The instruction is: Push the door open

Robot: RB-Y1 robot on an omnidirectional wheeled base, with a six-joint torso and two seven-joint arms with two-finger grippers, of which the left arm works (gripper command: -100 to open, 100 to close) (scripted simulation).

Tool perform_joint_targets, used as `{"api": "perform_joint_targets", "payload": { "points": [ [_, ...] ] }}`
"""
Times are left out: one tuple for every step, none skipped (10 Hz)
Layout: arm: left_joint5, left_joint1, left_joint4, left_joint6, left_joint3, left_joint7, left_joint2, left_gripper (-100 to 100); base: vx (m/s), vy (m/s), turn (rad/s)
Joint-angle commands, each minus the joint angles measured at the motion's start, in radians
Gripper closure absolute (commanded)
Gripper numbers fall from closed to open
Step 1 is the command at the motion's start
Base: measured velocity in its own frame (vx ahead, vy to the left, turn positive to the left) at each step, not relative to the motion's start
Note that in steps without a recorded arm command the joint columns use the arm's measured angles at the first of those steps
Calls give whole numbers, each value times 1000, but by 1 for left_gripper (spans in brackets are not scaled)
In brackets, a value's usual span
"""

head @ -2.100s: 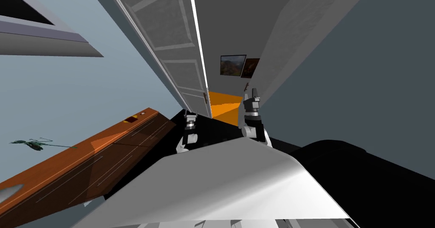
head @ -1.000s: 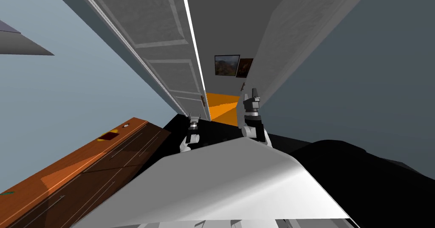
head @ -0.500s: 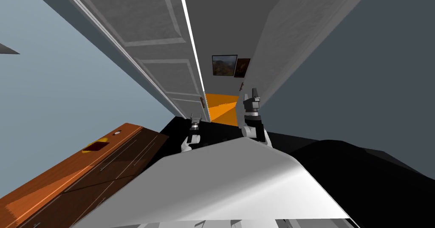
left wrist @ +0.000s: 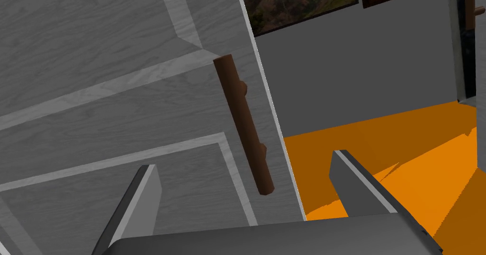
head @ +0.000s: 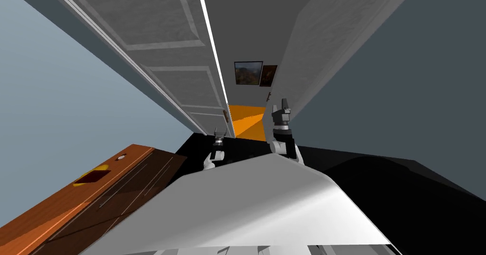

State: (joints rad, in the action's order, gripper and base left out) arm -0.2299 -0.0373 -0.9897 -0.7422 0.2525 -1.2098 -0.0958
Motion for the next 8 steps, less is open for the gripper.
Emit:
{"api": "perform_joint_targets", "payload": {
  "points": [
    [-6, -14, 45, -7, 9, -41, 3, -100, 80, 102, -144],
    [-8, -21, 62, -9, 12, -55, 4, -100, 99, 109, -138],
    [-10, -27, 78, -11, 15, -68, 5, -100, 85, 80, -81],
    [-13, -38, 109, -16, 20, -94, 8, -100, 98, 77, -144],
    [-15, -44, 125, -18, 23, -107, 9, -100, 83, 90, -97],
    [-19, -56, 156, -23, 28, -133, 11, -100, 88, 84, -114],
    [-22, -65, 183, -26, 33, -154, 14, -100, 92, 99, -147],
    [-24, -70, 195, -28, 35, -164, 15, -100, 70, 85, -75]
  ]
}}
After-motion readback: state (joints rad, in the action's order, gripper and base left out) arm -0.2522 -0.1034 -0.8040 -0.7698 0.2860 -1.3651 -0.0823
